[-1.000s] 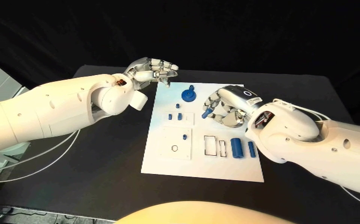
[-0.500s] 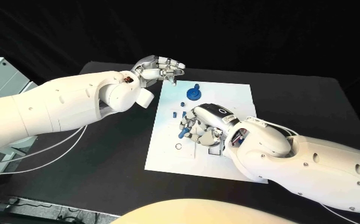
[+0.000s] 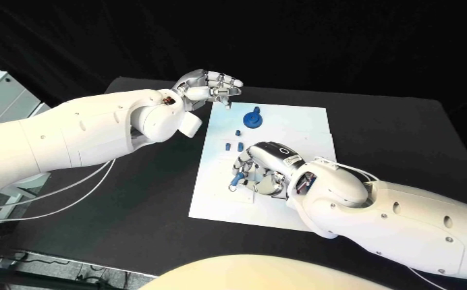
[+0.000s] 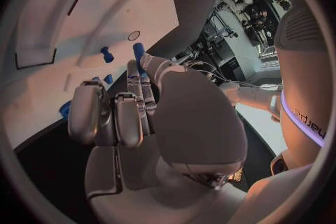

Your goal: Assemble the parts on the task board

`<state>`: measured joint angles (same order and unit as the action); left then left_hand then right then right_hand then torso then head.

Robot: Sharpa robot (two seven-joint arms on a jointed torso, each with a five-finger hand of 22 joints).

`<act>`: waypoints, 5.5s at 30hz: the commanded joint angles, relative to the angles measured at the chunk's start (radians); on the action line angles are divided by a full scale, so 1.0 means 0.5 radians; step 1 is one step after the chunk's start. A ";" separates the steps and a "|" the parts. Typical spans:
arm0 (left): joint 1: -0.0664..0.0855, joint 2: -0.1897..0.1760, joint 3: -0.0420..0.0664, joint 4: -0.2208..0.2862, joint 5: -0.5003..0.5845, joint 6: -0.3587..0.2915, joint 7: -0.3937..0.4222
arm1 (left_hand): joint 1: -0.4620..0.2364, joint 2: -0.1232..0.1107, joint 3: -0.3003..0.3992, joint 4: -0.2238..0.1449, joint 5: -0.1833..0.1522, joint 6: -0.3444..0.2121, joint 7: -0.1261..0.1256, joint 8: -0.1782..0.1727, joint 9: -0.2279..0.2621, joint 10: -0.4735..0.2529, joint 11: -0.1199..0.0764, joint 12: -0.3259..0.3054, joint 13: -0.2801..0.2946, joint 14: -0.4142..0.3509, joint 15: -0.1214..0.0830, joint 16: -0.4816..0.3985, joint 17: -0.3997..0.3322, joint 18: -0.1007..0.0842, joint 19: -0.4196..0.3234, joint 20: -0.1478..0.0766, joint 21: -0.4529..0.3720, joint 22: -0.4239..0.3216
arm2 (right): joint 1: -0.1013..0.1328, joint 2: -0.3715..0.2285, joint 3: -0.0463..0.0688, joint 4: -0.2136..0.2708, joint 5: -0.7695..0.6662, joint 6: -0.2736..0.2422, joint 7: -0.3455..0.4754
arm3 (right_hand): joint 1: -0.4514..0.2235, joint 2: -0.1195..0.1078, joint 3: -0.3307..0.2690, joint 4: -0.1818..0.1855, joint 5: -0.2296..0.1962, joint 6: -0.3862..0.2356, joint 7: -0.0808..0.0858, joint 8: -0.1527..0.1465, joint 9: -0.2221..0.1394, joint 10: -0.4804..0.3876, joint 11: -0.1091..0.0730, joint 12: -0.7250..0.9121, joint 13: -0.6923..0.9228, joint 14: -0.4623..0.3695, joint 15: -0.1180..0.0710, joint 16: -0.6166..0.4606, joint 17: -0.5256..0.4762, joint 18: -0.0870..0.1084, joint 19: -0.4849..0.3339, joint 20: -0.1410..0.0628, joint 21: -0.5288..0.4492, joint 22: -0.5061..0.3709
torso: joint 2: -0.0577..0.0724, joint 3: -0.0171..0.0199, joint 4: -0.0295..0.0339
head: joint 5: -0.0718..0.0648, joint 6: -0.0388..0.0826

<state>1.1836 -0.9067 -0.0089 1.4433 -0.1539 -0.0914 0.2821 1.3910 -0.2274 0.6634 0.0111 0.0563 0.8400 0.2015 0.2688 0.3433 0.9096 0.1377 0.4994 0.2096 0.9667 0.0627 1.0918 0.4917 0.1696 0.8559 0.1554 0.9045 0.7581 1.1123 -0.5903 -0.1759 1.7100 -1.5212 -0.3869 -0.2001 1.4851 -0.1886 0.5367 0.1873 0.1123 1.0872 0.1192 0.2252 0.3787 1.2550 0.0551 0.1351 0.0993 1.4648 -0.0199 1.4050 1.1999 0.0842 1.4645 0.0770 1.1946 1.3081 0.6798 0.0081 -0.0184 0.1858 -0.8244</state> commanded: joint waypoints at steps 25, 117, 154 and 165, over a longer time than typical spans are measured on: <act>0.001 0.002 0.002 0.005 0.012 0.040 0.005 | 0.008 0.011 -0.013 -0.005 0.001 -0.003 0.005 -0.011 -0.002 -0.011 0.000 0.015 -0.003 -0.015 0.004 -0.011 -0.003 0.030 0.000 0.005 -0.011 -0.004 | -0.059 0.081 -0.010 -0.079 -0.183 0.087 -0.048 | 0.000 0.014 0.003 -0.012 0.006 -0.005 0.000 0.026 0.162 0.009 -0.003 -0.015 0.005 0.072 -0.011 0.004 0.001 -0.034 0.030 -0.007 -0.010 0.228 | -0.001 -0.0002 0.002 | 0.012 -0.017; -0.001 -0.020 -0.003 0.021 0.020 0.077 -0.012 | 0.005 0.009 -0.020 -0.002 0.001 -0.009 0.006 -0.016 -0.005 -0.022 0.003 0.016 -0.009 -0.020 0.006 -0.018 -0.007 0.029 -0.002 0.007 -0.020 -0.008 | 0.188 -0.980 -0.008 0.336 0.771 0.104 -0.213 | -0.408 0.180 -1.061 0.213 0.057 -0.227 -0.022 0.104 0.233 0.591 -0.048 2.838 2.884 0.176 -0.042 0.270 0.543 -0.098 0.139 -0.032 0.347 0.408 | -0.025 -0.0073 -0.027 | -0.240 0.057; -0.002 -0.036 -0.004 0.031 0.025 0.079 -0.015 | -0.001 0.010 -0.023 0.003 0.001 -0.009 0.007 -0.017 -0.005 -0.024 0.004 0.017 -0.010 -0.021 0.008 -0.019 -0.008 0.028 -0.003 0.009 -0.024 -0.010 | 0.019 -0.784 -0.022 0.269 0.395 0.150 -0.690 | -0.598 0.174 -1.174 0.217 0.107 -0.191 -0.053 0.202 0.283 0.632 -0.077 2.871 2.943 0.193 -0.063 0.304 0.645 -0.125 0.168 -0.051 0.507 0.462 | -0.020 -0.0090 -0.023 | -0.242 0.021; -0.002 -0.037 -0.004 0.031 0.025 0.094 -0.027 | -0.005 0.011 -0.025 0.008 0.001 -0.010 0.008 -0.017 -0.006 -0.026 0.004 0.018 -0.011 -0.021 0.009 -0.019 -0.008 0.028 -0.003 0.010 -0.028 -0.012 | -0.034 -0.653 -0.025 0.170 0.265 0.284 -0.809 | -0.615 0.163 -1.193 0.214 0.089 -0.195 -0.055 0.212 0.289 0.632 -0.078 2.871 2.943 0.194 -0.064 0.305 0.649 -0.126 0.169 -0.052 0.515 0.465 | -0.020 -0.0075 -0.019 | -0.245 0.016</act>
<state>1.1825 -0.9257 -0.0115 1.4564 -0.1476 -0.0658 0.2662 1.3910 -0.2274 0.6553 0.0138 0.0563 0.8400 0.2015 0.2647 0.3420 0.9025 0.1375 0.5026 0.2050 0.9630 0.0663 1.0880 0.4892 0.1695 0.8559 0.1554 0.8964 0.7531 1.1089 -0.9234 -0.1788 1.8026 -1.3469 -0.3163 -0.5589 1.1842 -0.1028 -0.0555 0.2961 0.1604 0.9981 0.0909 0.3368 0.5868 1.4687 0.0233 1.5671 1.3080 1.4665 -0.0433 1.5540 1.3076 0.0349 1.4661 0.0574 1.4504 1.3074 0.6694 0.0040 -0.0292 0.0642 -0.8160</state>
